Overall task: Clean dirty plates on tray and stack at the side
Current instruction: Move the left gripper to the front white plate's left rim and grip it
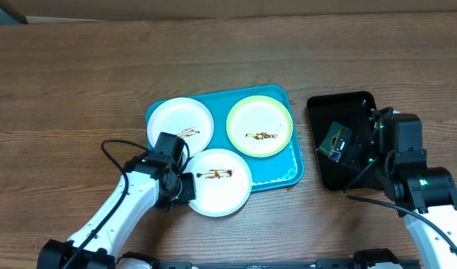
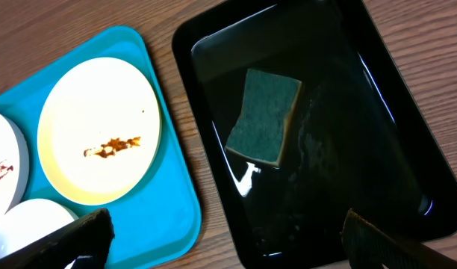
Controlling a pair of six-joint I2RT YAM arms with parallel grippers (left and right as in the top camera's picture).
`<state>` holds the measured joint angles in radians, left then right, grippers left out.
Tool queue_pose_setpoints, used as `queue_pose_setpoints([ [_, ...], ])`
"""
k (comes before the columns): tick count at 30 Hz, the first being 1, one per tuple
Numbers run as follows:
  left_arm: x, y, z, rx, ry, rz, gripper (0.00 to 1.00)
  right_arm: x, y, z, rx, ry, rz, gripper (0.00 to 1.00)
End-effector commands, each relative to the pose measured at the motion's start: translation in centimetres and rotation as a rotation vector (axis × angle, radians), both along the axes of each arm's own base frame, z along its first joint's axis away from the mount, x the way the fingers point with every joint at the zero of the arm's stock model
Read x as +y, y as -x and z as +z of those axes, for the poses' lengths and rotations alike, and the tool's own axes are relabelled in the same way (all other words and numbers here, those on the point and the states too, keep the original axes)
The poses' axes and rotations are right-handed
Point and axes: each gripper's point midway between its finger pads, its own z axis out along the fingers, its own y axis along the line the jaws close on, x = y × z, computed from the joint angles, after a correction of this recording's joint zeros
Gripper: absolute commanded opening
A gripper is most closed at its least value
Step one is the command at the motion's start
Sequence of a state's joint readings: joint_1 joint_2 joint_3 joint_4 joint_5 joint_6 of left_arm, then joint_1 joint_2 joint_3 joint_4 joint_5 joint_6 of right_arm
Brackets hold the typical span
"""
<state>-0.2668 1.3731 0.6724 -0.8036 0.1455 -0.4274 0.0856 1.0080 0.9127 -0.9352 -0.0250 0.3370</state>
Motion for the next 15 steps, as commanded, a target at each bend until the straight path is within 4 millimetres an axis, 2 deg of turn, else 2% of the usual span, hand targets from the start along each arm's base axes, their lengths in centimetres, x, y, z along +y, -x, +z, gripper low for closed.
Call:
queue_pose_setpoints([
  [1,-0.1,0.0,-0.3,0.002,0.002,0.004,0.04,-0.2,-0.5,1.2,-0.038,0.003,-0.009,1.0],
  [7,-0.6,-2.0,0.0,-0.077,0.026,0.005,0.04,-0.2,-0.5,1.2,-0.037,0.003,-0.007,1.0],
  [12,-1.0,-3.4,0.6,-0.129,0.038,0.005,0.05,-0.2,-0.5,1.1,-0.033,0.003,-0.007,0.91],
  [15,-0.5,-3.8,0.7,-0.148,0.007,0.01,0.07,0.0,-0.7,0.5,-0.012,0.013,0.022,0.87],
])
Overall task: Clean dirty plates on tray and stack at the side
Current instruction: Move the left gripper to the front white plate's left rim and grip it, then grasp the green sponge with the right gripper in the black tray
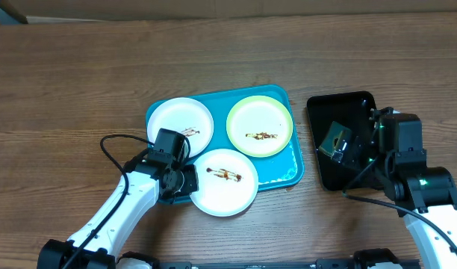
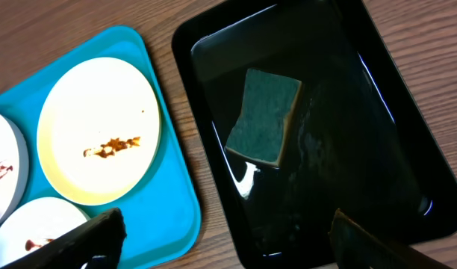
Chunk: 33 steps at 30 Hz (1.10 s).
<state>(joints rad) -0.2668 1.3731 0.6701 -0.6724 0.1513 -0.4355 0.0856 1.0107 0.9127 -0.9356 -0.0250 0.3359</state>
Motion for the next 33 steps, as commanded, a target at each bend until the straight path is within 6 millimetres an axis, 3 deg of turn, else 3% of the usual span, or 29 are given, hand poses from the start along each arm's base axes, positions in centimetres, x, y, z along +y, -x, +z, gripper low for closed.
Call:
queue_pose_setpoints([
  [1,0.7,-0.9,0.2,-0.028,-0.049,0.008,0.07,0.2,-0.7,0.3,-0.004,0.013,0.034,0.87],
  [5,1.1,-0.6,0.1,-0.017,-0.073,0.012,0.07,0.4,-1.2,-1.5,0.06,0.018,0.059,0.84],
  [7,1.2,-0.4,0.1,-0.007,-0.073,0.011,0.07,0.5,-2.3,-2.6,0.082,0.019,0.059,0.71],
  [13,1.2,-0.3,0.1,-0.003,-0.074,0.011,0.07,0.2,-5.1,-5.2,0.105,0.032,0.012,0.6],
  [16,1.2,-0.2,0.1,0.002,-0.075,0.011,0.07,-0.8,-6.1,-7.0,0.134,0.05,-0.08,0.6],
  [22,1.2,-0.1,0.1,0.002,-0.075,0.011,0.07,-0.7,-7.9,-10.2,0.175,0.015,-0.16,0.59],
  [33,1.2,-0.1,0.0,0.003,-0.075,0.011,0.07,-1.6,-7.2,-14.7,0.298,0.042,-0.253,0.47],
])
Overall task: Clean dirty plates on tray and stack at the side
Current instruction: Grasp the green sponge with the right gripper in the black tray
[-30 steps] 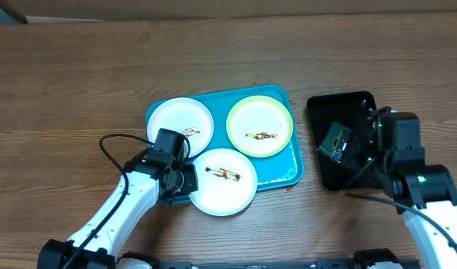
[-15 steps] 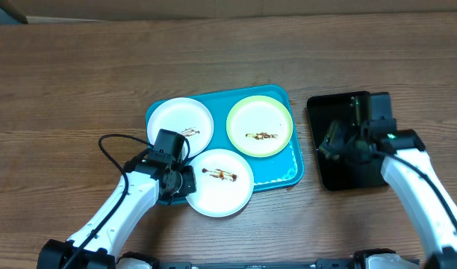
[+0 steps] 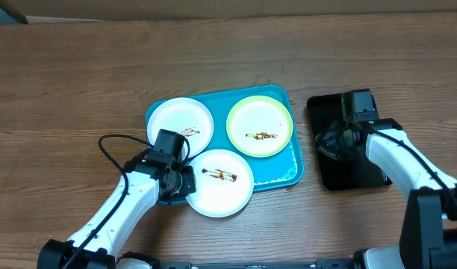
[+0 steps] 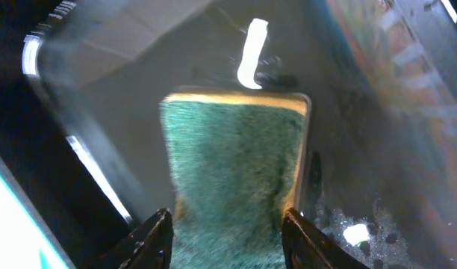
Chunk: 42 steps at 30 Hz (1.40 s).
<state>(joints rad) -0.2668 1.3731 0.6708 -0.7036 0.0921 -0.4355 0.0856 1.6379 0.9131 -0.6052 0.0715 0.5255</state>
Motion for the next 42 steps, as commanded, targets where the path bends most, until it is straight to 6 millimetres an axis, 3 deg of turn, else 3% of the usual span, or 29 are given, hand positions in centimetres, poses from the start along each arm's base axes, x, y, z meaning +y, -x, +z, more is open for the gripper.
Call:
queue_pose_setpoints([
  [1,0.0,-0.6,0.3,-0.012,-0.011,0.0,0.07,-0.5,-0.2,-0.6,0.024,0.018,-0.037,0.47],
  [6,0.0,-0.5,0.3,-0.011,-0.011,0.0,0.07,-0.6,0.5,-1.6,0.073,0.023,-0.037,0.11],
  [8,0.1,-0.5,0.3,-0.011,-0.011,0.0,0.07,-0.6,0.6,-1.6,0.076,0.023,-0.036,0.06],
  [14,0.1,-0.5,0.3,-0.01,-0.011,0.0,0.07,-0.7,2.0,-1.4,0.149,0.051,0.048,0.04],
  [18,0.0,-0.5,0.3,-0.011,-0.011,0.0,0.07,-2.8,3.3,-0.5,0.218,0.146,-0.007,0.05],
  [21,0.1,-0.5,0.3,-0.01,-0.011,0.0,0.07,-4.2,3.1,0.1,0.212,0.197,-0.074,0.06],
  [24,0.1,-0.5,0.3,-0.011,-0.011,0.0,0.07,-1.7,1.4,-0.1,0.151,0.069,0.026,0.06],
  [25,0.0,-0.5,0.3,-0.011,-0.011,0.0,0.07,1.2,0.6,0.0,0.118,-0.066,0.17,0.06],
  [28,0.1,-0.5,0.3,-0.01,-0.011,0.0,0.07,4.1,1.2,0.3,0.118,-0.19,0.308,0.06],
  [32,0.1,-0.5,0.3,-0.008,-0.012,0.0,0.07,2.0,4.0,-0.5,0.247,-0.082,0.274,0.06],
  [33,0.1,-0.4,0.3,-0.008,-0.012,0.0,0.07,1.0,4.5,-0.6,0.274,-0.035,0.246,0.06],
  [34,0.1,-0.5,0.3,-0.008,-0.012,0.0,0.08,-1.4,5.1,-0.6,0.307,0.076,0.148,0.06],
  [37,0.1,-0.4,0.3,-0.008,-0.012,0.0,0.07,-3.9,4.7,-0.3,0.29,0.18,0.033,0.06],
  [39,0.1,-0.4,0.3,-0.008,-0.012,0.0,0.07,-3.9,3.3,-0.3,0.229,0.156,0.008,0.06],
  [42,0.1,-0.5,0.3,-0.008,-0.012,0.0,0.07,-1.1,0.7,-0.2,0.126,0.014,0.1,0.04],
])
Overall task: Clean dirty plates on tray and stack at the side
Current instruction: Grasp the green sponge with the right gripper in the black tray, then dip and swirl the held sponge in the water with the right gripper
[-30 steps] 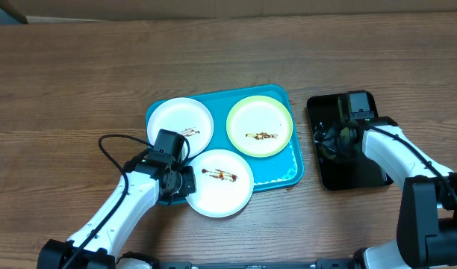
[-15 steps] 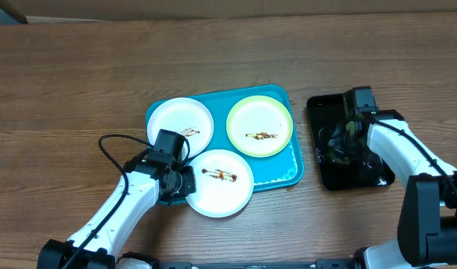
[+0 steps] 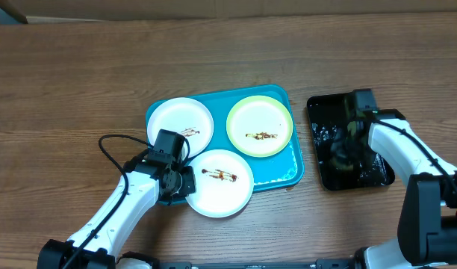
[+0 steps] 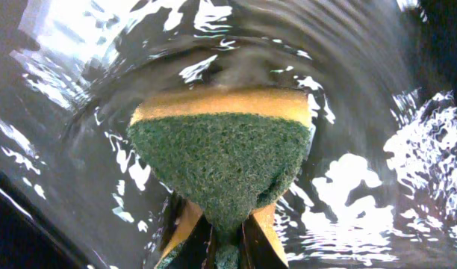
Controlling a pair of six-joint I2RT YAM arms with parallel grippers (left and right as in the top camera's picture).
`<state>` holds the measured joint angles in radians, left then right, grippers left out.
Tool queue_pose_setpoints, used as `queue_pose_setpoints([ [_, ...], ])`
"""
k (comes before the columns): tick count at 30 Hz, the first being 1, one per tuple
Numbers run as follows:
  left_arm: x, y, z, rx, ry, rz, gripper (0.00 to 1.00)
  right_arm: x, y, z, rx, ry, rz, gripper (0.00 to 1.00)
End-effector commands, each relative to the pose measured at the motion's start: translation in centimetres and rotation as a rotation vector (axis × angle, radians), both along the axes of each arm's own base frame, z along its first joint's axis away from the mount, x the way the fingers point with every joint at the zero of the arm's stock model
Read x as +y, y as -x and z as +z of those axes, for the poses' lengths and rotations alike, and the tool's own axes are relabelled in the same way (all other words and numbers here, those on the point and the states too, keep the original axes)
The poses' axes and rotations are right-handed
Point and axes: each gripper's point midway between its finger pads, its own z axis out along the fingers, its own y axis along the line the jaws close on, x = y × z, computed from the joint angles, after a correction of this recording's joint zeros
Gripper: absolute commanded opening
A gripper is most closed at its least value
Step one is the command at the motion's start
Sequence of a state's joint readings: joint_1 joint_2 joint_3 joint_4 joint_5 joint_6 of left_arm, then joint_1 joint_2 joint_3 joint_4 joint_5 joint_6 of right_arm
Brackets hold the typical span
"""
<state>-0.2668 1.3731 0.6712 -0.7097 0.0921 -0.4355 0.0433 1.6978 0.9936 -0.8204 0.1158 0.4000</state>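
Observation:
A teal tray (image 3: 292, 173) holds three dirty plates: a white one (image 3: 180, 123) at the back left, a green-rimmed one (image 3: 260, 125) at the back right, and a white one (image 3: 219, 181) overhanging the front edge. My left gripper (image 3: 182, 181) is shut on the rim of that front plate. In the black water tray (image 3: 318, 119) on the right, my right gripper (image 4: 227, 250) is shut on the green and yellow sponge (image 4: 222, 161), which is pinched and folded in rippling water.
The tray and the black water tray stand side by side on a wooden table (image 3: 79, 90). A black cable (image 3: 113, 146) loops from the left arm over the table at the front left.
My right gripper was open around the sponge; now it is shut on it, squeezing it into a fold, and the water is rippling. The left gripper and plates have not moved.
At first my right gripper hung open high above the black tray while my left held the front plate's rim; that plate shifted slightly right. Then the right gripper was down with open fingers beside the sponge. Now it grips the sponge in the water.

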Motion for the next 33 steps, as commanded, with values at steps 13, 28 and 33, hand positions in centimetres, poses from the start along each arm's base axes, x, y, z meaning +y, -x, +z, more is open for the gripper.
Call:
queue_pose_setpoints([
  [13,0.0,-0.9,0.3,-0.028,-0.009,-0.005,0.04,4.4,-3.3,5.0,-0.198,-0.209,0.149,0.04],
  [28,0.0,-0.9,0.3,-0.028,-0.008,-0.004,0.04,4.1,-2.7,7.8,-0.254,-0.179,0.157,0.04],
  [33,0.0,-0.9,0.3,-0.028,-0.008,-0.005,0.04,4.0,-2.7,7.8,-0.254,-0.171,0.155,0.04],
])
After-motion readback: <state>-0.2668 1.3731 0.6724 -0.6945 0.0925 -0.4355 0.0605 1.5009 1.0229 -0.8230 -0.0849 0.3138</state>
